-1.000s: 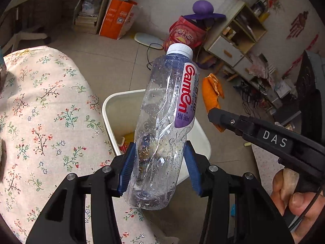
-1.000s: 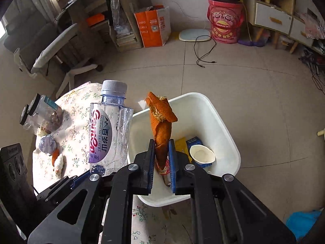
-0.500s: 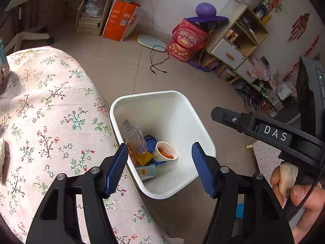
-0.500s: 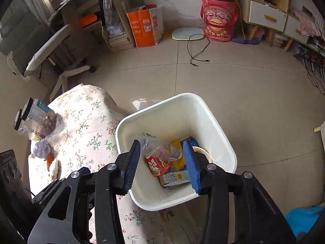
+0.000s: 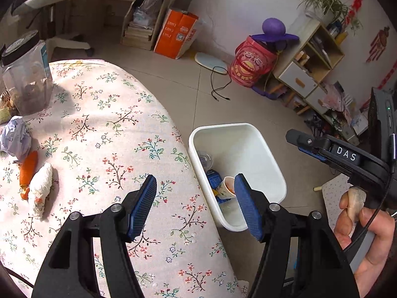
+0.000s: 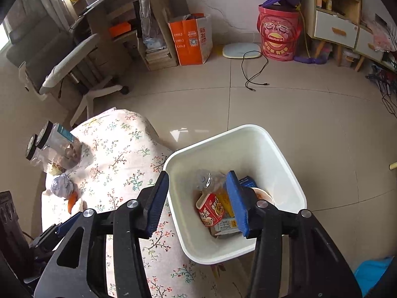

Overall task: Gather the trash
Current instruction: 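Carry the bottle and peels over the white bin and open both tools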

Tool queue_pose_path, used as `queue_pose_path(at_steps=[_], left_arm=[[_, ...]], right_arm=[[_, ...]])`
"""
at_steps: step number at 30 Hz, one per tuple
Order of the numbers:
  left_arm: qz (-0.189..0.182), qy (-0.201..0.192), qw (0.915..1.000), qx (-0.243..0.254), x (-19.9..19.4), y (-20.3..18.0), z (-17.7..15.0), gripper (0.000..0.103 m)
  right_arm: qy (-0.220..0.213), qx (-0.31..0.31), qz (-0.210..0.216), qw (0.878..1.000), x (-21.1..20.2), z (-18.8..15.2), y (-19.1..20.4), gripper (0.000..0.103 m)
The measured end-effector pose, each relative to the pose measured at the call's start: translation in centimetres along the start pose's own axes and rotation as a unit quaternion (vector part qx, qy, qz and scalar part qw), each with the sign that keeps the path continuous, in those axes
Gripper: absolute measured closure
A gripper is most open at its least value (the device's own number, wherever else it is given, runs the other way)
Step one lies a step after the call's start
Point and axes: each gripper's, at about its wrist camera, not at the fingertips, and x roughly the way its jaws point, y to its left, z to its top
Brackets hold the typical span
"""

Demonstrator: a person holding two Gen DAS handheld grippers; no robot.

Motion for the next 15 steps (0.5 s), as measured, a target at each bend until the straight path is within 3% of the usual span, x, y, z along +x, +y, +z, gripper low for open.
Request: queue_pose_path(at_steps=[9, 15], left_arm=[[0.059, -0.008, 0.9967, -0.054, -3.2, 7.7, -0.2, 0.039], [0.103, -0.019, 0.9889, -0.106, -5.6, 14.1, 0.0, 0.039]], right_arm=[[0.015, -0.034, 0.005, 0.999, 1.5, -0.3, 3.6, 0.052], [0.024, -0.057, 0.007, 0.998, 2.6, -0.8, 6.4, 0.051]])
